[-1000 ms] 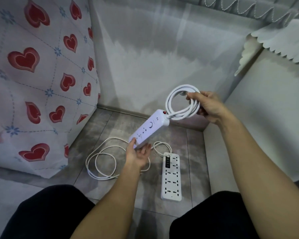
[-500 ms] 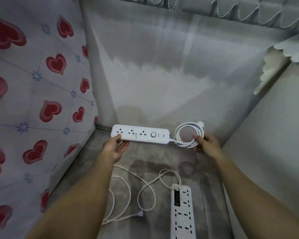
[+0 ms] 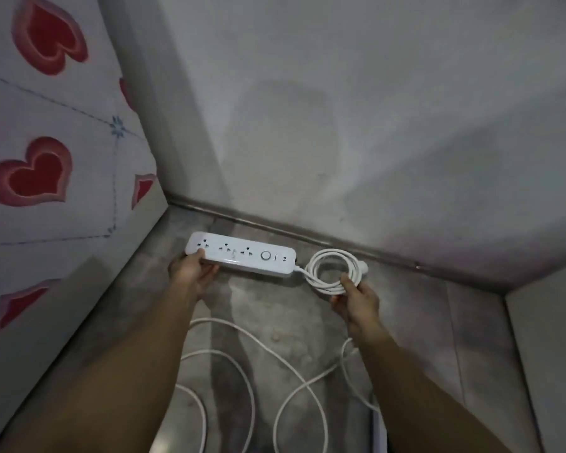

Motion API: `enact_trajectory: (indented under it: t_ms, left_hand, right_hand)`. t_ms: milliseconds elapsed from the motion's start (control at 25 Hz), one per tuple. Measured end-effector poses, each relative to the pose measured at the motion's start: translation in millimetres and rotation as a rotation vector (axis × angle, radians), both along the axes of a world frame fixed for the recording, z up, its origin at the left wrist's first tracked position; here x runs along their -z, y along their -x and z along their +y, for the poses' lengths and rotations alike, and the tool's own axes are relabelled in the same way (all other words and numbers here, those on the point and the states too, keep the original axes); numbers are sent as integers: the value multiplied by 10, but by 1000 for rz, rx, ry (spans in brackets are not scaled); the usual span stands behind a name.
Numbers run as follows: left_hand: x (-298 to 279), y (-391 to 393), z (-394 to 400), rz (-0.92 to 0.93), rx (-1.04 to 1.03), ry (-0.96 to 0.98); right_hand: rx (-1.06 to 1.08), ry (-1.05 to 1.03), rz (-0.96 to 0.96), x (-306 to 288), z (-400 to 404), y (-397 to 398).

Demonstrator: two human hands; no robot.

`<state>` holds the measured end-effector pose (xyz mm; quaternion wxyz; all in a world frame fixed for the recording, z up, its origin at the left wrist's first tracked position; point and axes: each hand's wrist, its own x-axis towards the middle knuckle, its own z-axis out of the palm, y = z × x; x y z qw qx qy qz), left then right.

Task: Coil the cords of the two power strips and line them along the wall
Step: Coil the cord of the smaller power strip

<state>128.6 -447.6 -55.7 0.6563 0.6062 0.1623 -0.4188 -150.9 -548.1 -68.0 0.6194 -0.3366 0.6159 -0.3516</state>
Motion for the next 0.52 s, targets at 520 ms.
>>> enact_trajectory:
  t_ms: [520]
  left_hand:
    - [551,73,-561,-381,-50,-337]
  right_hand:
    - [-397,-58,555,566,-253,-356]
